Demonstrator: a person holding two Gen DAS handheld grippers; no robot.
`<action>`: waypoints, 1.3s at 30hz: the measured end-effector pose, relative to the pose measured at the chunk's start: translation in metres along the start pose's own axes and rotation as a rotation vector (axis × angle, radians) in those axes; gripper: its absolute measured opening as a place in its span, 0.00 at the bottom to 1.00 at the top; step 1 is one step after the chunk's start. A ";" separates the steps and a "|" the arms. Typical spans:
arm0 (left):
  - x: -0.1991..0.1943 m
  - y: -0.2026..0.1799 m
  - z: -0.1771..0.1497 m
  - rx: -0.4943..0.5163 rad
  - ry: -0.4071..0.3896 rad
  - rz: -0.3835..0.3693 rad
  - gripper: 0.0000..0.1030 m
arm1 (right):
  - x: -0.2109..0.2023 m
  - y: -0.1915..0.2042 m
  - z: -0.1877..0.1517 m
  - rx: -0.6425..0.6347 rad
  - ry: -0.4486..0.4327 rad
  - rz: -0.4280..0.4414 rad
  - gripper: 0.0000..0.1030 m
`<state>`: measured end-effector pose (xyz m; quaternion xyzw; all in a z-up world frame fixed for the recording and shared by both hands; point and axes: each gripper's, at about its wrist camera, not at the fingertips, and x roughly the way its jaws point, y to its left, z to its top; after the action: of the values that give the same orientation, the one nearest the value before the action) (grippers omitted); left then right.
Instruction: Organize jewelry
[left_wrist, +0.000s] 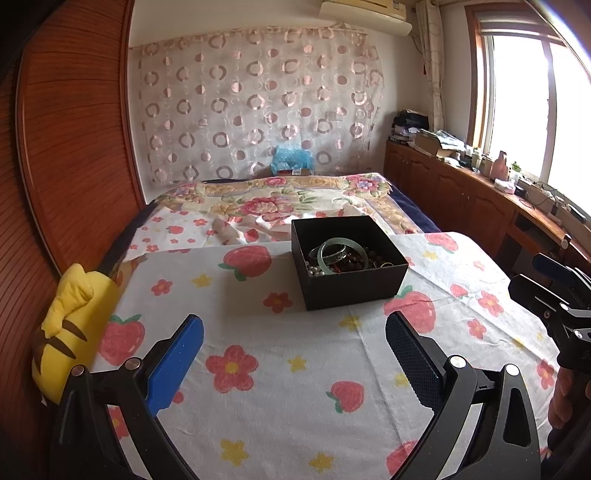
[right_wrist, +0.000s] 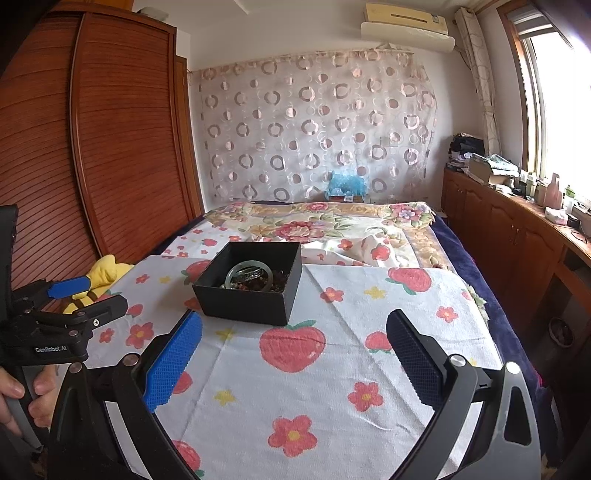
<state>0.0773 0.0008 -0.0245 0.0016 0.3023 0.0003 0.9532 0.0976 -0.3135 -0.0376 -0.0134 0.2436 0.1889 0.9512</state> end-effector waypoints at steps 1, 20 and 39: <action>-0.001 0.000 0.000 0.002 0.000 0.001 0.93 | 0.001 0.001 0.001 -0.001 -0.001 -0.001 0.98; -0.008 -0.005 0.002 0.001 -0.007 -0.009 0.93 | -0.007 -0.005 -0.002 0.007 -0.009 -0.008 0.98; -0.011 -0.011 0.005 0.005 -0.016 -0.005 0.93 | -0.007 -0.006 -0.003 0.007 -0.011 -0.009 0.98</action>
<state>0.0715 -0.0101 -0.0139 0.0033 0.2948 -0.0031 0.9555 0.0930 -0.3221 -0.0378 -0.0104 0.2390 0.1839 0.9534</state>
